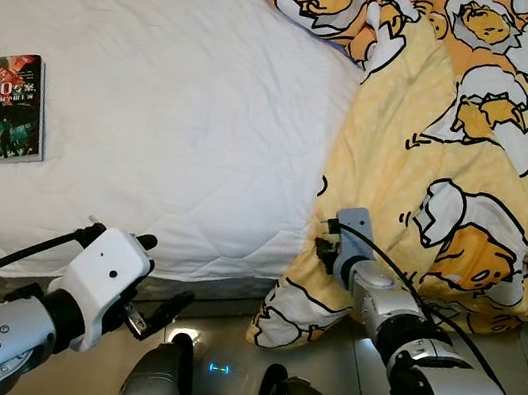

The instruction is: Clean up the room

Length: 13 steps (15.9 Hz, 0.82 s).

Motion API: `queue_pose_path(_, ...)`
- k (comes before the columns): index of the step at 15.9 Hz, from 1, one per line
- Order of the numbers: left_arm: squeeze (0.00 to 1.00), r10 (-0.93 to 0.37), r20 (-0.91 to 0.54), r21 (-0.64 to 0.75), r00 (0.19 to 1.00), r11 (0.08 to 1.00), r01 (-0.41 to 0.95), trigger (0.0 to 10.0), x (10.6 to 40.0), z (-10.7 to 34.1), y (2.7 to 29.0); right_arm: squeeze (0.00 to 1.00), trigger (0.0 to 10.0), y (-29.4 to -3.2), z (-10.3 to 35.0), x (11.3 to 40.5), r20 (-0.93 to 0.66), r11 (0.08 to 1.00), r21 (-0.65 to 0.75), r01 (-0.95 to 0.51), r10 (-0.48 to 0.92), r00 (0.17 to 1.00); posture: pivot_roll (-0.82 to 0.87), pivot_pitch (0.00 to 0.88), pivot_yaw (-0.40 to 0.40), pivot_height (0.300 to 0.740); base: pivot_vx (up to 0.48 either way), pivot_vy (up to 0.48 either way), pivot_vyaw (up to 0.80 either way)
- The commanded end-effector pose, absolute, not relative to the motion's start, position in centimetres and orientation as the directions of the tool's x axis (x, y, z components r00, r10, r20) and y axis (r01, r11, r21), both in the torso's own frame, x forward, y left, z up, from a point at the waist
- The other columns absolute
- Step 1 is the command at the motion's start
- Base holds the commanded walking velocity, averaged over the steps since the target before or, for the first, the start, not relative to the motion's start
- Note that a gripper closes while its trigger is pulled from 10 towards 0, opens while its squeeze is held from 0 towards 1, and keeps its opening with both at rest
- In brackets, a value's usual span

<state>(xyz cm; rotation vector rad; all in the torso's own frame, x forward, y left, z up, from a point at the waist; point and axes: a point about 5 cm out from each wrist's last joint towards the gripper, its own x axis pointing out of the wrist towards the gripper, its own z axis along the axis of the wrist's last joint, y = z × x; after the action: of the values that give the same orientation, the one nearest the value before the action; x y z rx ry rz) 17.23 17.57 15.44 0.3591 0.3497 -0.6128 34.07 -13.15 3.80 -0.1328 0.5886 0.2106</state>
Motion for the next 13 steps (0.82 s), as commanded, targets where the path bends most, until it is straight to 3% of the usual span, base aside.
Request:
queue_pose_path(1,0.00,-0.507,-0.437,0.195,0.743,0.753,0.628,10.0,17.0,15.0,17.3,0.00,0.0,-13.5,3.0,33.5,-0.599,0.971,-0.059,-0.233,0.152,0.786,0.22,0.295,-0.042,0.740,0.000,0.000,0.00)
queue_pose_path(10,0.00,-0.552,-0.443,0.177,0.706,0.718,0.673,10.0,18.1,14.4,16.8,0.00,0.0,-14.1,3.1,33.2,-0.563,0.933,0.003,-0.359,0.299,0.771,0.18,0.253,-0.012,0.740,0.000,0.000,0.00)
queue_pose_path(11,0.00,-0.555,-0.440,0.181,0.706,0.715,0.675,10.0,18.4,14.3,16.7,0.00,0.0,-13.5,3.2,32.7,-0.530,0.858,0.058,-0.511,0.460,0.712,0.17,0.250,-0.012,0.740,0.000,0.000,0.00)
queue_pose_path(13,0.00,-0.556,-0.437,0.182,0.707,0.715,0.675,10.0,18.6,14.3,16.7,0.00,0.0,-13.3,2.6,31.3,-0.523,0.716,0.082,-0.693,0.623,0.582,0.17,0.249,-0.007,0.740,0.000,0.000,0.00)
